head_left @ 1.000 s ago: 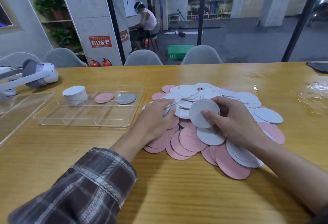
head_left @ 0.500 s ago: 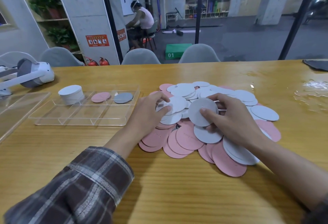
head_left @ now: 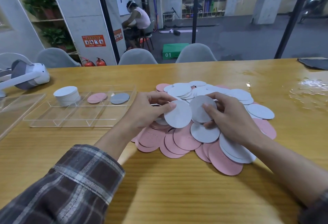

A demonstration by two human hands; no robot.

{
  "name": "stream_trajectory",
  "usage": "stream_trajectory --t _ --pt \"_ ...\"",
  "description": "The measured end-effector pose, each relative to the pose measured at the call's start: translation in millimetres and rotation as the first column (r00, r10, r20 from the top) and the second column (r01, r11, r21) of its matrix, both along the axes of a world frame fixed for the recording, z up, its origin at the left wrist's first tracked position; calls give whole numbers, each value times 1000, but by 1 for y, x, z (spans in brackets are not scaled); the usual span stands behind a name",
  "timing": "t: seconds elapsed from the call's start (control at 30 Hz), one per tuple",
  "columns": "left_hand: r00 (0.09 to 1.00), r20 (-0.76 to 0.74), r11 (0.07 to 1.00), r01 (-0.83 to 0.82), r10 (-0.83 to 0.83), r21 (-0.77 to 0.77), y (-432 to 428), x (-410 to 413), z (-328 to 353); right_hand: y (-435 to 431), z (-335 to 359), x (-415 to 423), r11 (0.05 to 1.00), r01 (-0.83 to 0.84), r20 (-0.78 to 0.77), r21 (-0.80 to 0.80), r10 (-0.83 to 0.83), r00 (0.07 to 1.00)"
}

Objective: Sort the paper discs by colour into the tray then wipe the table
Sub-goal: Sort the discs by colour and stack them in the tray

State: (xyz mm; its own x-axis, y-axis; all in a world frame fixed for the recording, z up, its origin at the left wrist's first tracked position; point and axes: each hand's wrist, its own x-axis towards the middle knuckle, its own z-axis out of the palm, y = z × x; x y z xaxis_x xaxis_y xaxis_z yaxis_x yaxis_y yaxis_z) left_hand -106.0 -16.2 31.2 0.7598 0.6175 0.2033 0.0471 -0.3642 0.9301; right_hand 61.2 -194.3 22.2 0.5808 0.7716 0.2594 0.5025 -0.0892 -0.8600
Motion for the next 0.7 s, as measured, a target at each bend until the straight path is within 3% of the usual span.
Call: stream_trajectory --t 0.1,0.3,0.7 --pt "998 37 998 56 -56 2 -8 2 1 1 1 -1 999 -39 -21 -5 39 999" --pt "992 109 981 -83 64 177 -21 10 -5 2 4 -5 979 -203 -256 -23 190 948" --pt "992 121 958 -68 35 278 -23 10 -9 0 3 -7 960 -280 -224 -18 269 937"
